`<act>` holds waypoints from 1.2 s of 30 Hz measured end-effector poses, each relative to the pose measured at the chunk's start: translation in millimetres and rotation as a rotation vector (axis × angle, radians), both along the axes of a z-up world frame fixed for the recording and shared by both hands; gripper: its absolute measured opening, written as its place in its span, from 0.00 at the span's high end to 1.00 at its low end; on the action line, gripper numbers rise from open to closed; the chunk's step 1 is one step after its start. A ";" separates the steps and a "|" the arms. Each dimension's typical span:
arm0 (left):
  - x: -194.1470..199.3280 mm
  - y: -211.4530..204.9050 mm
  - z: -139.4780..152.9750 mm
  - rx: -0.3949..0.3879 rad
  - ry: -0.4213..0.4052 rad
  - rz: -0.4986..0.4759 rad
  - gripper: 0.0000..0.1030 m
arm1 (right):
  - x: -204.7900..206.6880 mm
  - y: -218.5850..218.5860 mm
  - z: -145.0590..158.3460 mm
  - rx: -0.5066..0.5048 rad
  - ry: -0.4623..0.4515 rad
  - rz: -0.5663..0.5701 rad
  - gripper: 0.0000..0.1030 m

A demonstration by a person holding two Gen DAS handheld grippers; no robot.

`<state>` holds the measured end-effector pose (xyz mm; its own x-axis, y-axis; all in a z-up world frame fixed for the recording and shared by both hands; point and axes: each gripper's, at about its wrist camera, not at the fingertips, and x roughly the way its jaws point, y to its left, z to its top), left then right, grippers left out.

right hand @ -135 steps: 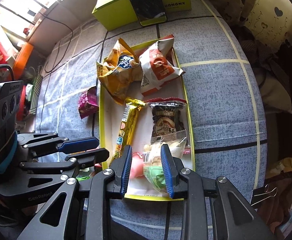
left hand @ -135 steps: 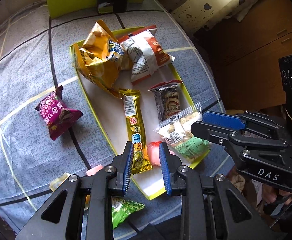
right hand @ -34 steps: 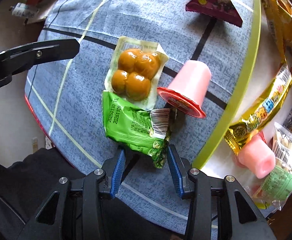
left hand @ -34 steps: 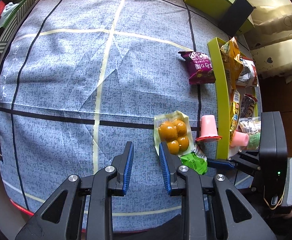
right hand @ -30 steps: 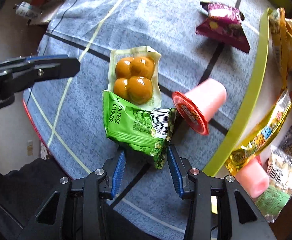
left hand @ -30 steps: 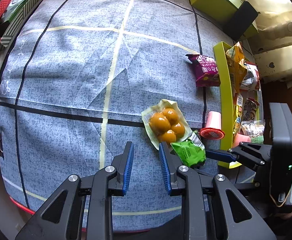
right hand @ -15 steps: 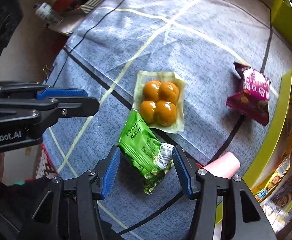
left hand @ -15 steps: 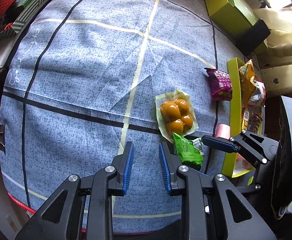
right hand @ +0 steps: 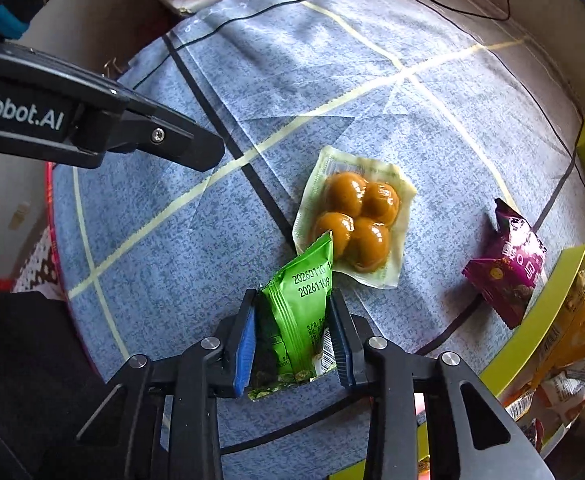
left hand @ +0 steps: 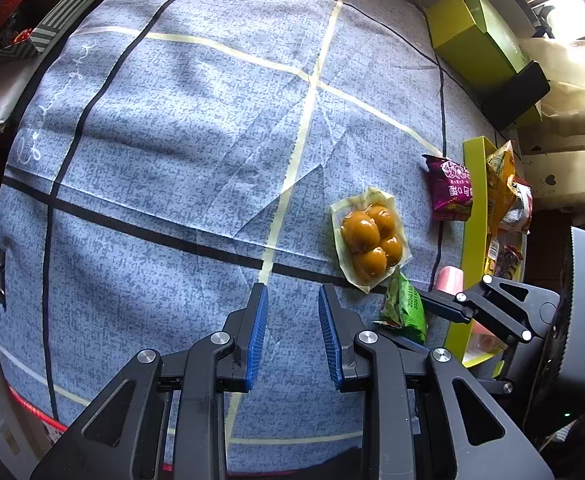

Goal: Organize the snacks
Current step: 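Grasp the green packet with the right gripper, then grasp the orange egg-yolk pack with the left gripper while the right holds the green packet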

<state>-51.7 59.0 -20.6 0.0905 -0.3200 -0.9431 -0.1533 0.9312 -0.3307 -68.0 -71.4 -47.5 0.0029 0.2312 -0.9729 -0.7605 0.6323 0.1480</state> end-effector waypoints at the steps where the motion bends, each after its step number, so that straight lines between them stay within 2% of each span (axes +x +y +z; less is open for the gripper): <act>1: 1.9 -3.0 0.1 -0.009 -0.003 -0.007 0.74 | 3.0 -7.4 5.5 0.012 0.002 -0.026 0.71; 5: 11.7 -17.9 -2.5 -0.065 -0.004 -0.035 0.72 | 16.1 -38.7 29.0 0.078 0.002 -0.170 0.71; 9: 24.0 -37.4 -11.2 -0.122 0.011 -0.035 0.52 | 25.2 -69.0 49.9 0.112 -0.020 -0.300 0.71; 13: 36.1 -56.8 -19.1 -0.112 0.027 -0.026 0.44 | 30.3 -96.9 62.7 0.124 -0.034 -0.385 0.71; 16: 44.5 -70.5 -23.7 -0.074 0.036 -0.015 0.39 | 31.7 -117.1 70.1 0.125 -0.042 -0.415 0.71; 23: 65.7 -103.8 -35.8 0.041 0.049 0.002 0.32 | 31.7 -133.5 73.9 0.133 -0.054 -0.446 0.71; 24: 68.9 -110.2 -35.6 0.062 0.039 -0.012 0.29 | 32.1 -136.1 73.6 0.135 -0.053 -0.453 0.71; 28: 74.8 -139.8 -36.5 0.193 0.026 -0.136 0.29 | 33.5 -148.6 72.4 0.138 -0.047 -0.481 0.71; 31: 72.3 -154.2 -38.1 0.215 0.026 -0.172 0.29 | 35.4 -156.1 71.4 0.145 -0.042 -0.498 0.71; 36: 57.3 -154.5 -41.0 0.257 -0.003 -0.272 0.29 | 36.6 -160.3 70.6 0.157 -0.036 -0.502 0.71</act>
